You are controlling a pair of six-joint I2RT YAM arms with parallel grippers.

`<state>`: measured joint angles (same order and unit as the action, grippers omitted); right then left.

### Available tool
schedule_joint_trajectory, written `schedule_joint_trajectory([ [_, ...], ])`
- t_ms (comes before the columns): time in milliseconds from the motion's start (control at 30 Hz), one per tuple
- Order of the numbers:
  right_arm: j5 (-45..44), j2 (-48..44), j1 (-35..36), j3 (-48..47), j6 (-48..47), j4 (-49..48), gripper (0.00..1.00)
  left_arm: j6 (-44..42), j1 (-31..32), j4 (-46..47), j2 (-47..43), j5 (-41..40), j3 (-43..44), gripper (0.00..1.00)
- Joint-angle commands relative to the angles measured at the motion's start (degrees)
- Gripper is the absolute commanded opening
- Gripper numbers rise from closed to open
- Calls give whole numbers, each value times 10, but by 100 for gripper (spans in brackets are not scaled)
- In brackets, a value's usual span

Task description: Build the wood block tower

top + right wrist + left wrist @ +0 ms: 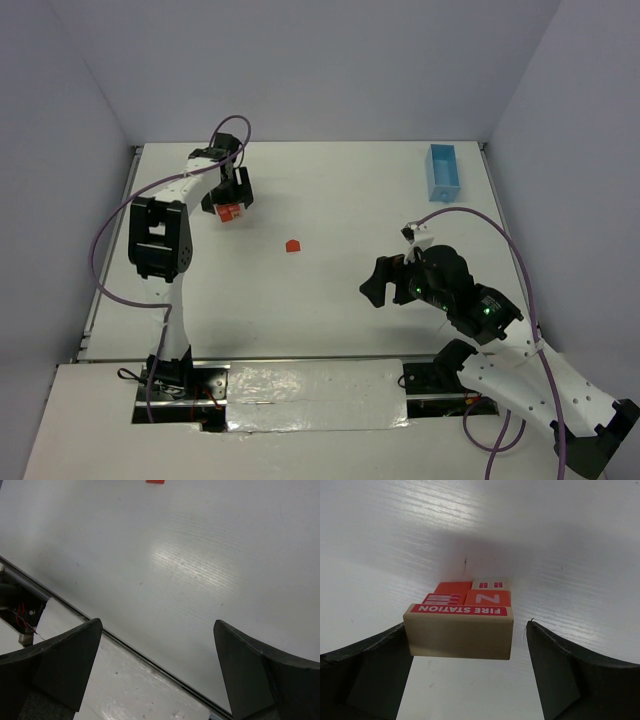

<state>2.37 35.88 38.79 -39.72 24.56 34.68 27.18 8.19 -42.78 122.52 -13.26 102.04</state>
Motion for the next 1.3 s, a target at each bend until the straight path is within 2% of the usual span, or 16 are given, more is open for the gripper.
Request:
schedule_joint_trajectory([
  [0,2,-1,1,8,-7,-24,100,5,3,4,7,-11,15,100],
  [733,4,-1,1,8,-8,-25,100,14,2,23,28,-6,6,97],
  [1267,6,-2,1,9,-8,-27,100,16,1,26,33,-5,-3,86],
])
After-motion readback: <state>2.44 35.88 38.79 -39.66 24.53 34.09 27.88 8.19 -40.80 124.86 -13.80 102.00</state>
